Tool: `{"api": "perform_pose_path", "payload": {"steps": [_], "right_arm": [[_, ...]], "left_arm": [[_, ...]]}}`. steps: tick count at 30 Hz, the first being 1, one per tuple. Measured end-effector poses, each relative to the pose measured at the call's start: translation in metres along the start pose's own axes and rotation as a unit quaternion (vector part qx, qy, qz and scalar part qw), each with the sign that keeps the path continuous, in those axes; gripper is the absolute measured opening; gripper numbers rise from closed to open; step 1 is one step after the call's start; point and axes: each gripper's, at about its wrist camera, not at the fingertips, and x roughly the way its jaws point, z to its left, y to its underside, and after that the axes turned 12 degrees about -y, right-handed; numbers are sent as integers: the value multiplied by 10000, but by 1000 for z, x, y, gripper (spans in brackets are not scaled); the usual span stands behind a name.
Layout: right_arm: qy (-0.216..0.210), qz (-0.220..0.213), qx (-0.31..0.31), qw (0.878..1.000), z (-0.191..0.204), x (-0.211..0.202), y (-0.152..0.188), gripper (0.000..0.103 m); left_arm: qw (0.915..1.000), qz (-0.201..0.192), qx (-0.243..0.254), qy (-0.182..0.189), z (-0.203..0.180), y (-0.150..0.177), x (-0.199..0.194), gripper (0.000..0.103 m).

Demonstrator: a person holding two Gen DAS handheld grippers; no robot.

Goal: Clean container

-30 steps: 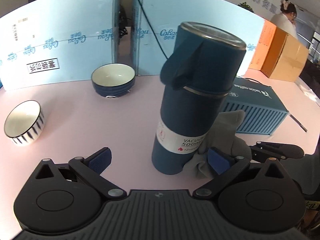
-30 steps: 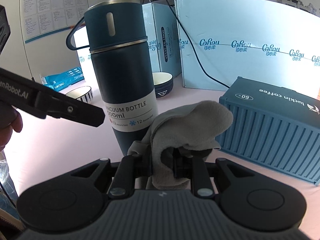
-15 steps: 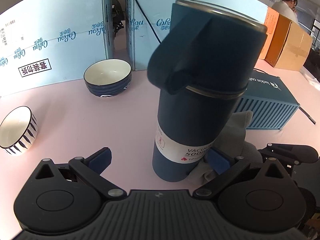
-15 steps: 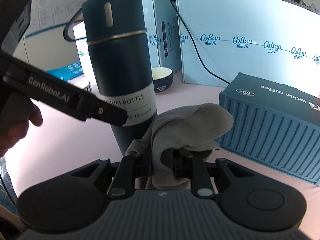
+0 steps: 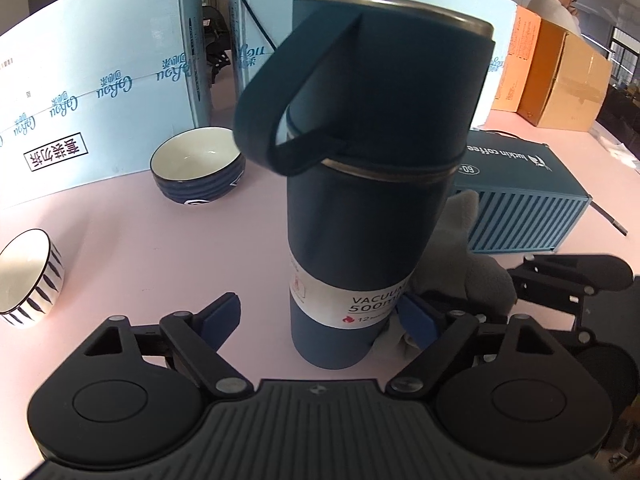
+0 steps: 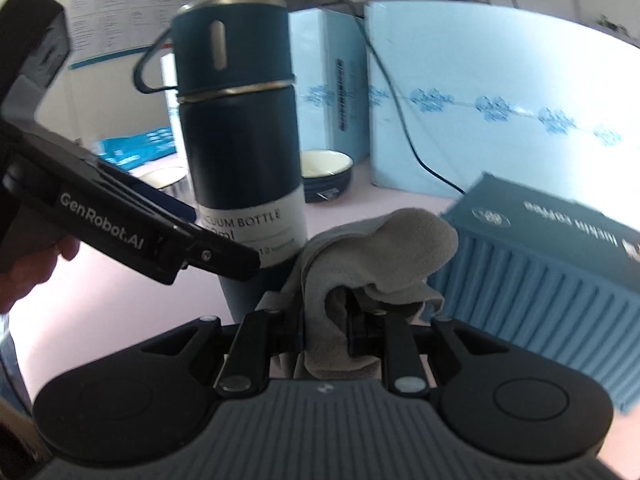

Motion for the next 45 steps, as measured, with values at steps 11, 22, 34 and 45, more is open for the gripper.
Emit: {"api": "perform_pose_path", "payload": {"steps": [11, 22, 34, 45], "right_arm": [[-326, -50, -390, 9987, -20, -6, -31, 22], [-335, 871, -620, 9937, -12, 28, -4, 22], [-368, 838, -880, 9919, -9, 35, -15, 21], [-432, 839, -867, 9918, -9, 37, -22, 21]], "left_arm": [[9996, 95, 219, 137, -2, -3, 13, 84], [9992, 136, 382, 48, -14, -2, 29, 84], [9982, 86, 571, 135, -24, 0, 53, 84], [9987, 138, 431, 213, -23, -8, 71, 85]]}}
